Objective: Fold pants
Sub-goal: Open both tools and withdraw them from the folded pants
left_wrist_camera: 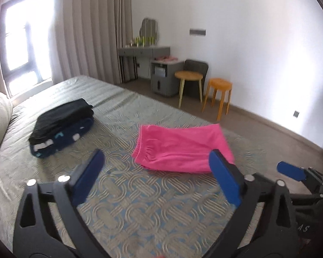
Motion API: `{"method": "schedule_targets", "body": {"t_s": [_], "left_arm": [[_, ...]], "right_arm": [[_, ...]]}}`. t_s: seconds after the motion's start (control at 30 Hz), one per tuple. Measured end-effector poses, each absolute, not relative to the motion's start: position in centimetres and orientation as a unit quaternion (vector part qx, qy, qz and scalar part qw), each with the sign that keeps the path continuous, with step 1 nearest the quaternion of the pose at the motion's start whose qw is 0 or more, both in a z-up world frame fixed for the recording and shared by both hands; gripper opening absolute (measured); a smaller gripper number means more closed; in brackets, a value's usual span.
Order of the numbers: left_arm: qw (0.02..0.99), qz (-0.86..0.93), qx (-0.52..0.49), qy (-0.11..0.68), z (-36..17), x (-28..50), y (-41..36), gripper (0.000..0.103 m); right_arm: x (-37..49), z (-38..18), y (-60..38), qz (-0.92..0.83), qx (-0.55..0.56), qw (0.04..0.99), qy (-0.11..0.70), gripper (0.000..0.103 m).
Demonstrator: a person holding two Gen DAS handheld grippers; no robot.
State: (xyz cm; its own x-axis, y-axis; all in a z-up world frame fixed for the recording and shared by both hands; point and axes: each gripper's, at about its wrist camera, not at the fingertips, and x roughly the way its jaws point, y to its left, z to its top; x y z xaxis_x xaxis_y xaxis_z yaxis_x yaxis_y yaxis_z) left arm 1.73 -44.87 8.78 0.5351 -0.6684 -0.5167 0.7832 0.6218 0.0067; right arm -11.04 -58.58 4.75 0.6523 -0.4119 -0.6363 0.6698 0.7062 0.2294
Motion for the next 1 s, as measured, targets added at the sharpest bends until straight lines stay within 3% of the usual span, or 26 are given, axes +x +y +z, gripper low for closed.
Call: {"method": "schedule_targets", "body": {"t_s": [0.13, 0.2, 0.57, 1.0], "left_arm": [[0.864, -0.429, 0.125, 0.233, 10.1, -1.1, -40.7, 0.102], [0.863, -0.431, 0.121, 0.234, 10.6, -2.5, -38.3, 0.102], [0.856, -0.437, 0.071, 0.266, 9.4, -6.0, -29.7, 0.102], [0.86, -0.424, 0.074, 0.273, 8.3, -6.3, -28.9, 0.102]], "right_arm": [[-13.4, 7.4, -53.0, -0.307, 0.191, 0.889, 0.282, 0.091], [-14.7, 8.1, -50.0, -0.311, 0.172, 0.891, 0.281, 0.103], [-20.9, 8.9, -40.4, -0.337, 0.149, 0.897, 0.243, 0.103], [-20.8, 7.3, -38.8, -0.337, 0.156, 0.895, 0.246, 0.103]]}}
